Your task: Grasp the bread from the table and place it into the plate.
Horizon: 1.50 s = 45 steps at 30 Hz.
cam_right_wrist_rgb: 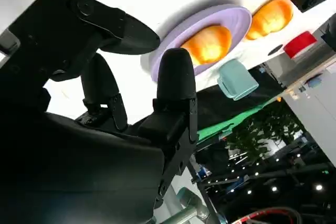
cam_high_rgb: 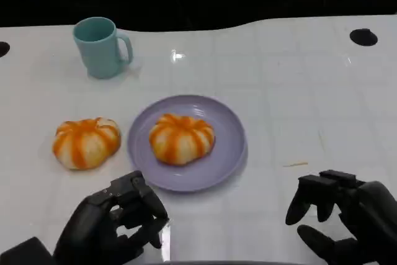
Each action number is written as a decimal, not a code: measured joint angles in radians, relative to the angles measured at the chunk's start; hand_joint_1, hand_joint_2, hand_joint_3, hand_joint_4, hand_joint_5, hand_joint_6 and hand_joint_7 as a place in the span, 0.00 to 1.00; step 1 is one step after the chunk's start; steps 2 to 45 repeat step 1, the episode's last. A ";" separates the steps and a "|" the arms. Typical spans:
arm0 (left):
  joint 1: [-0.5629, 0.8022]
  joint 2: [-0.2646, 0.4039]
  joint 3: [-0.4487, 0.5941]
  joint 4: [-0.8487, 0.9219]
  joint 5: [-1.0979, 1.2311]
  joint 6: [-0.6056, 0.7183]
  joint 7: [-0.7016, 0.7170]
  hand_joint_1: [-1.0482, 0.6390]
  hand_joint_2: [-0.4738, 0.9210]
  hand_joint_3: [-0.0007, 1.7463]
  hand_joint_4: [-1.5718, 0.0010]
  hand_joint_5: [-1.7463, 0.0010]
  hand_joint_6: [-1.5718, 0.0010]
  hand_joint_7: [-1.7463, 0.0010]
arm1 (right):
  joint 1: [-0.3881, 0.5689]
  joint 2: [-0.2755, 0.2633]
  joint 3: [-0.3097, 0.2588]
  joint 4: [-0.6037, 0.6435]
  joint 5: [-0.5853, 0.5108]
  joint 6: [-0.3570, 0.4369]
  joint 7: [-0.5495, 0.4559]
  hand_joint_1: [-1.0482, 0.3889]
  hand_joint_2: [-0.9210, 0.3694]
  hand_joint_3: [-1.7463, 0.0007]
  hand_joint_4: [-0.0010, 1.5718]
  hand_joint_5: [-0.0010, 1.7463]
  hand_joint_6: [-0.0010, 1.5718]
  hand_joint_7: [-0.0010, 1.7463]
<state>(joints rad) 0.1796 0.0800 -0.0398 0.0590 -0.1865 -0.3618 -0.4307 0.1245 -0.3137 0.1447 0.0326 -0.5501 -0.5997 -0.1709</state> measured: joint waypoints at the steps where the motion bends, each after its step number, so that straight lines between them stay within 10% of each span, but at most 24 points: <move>1: 0.000 0.000 0.000 0.000 -0.001 0.000 0.000 0.30 1.00 0.17 0.58 0.00 0.62 0.13 | -0.001 0.002 0.000 0.000 0.000 0.000 0.000 0.63 0.53 0.29 0.46 0.99 0.44 0.82; 45: 0.000 0.000 0.000 0.000 -0.001 0.000 0.000 0.30 1.00 0.17 0.58 0.00 0.62 0.13 | -0.001 0.002 0.000 0.000 0.000 0.000 0.000 0.63 0.53 0.29 0.46 0.99 0.44 0.82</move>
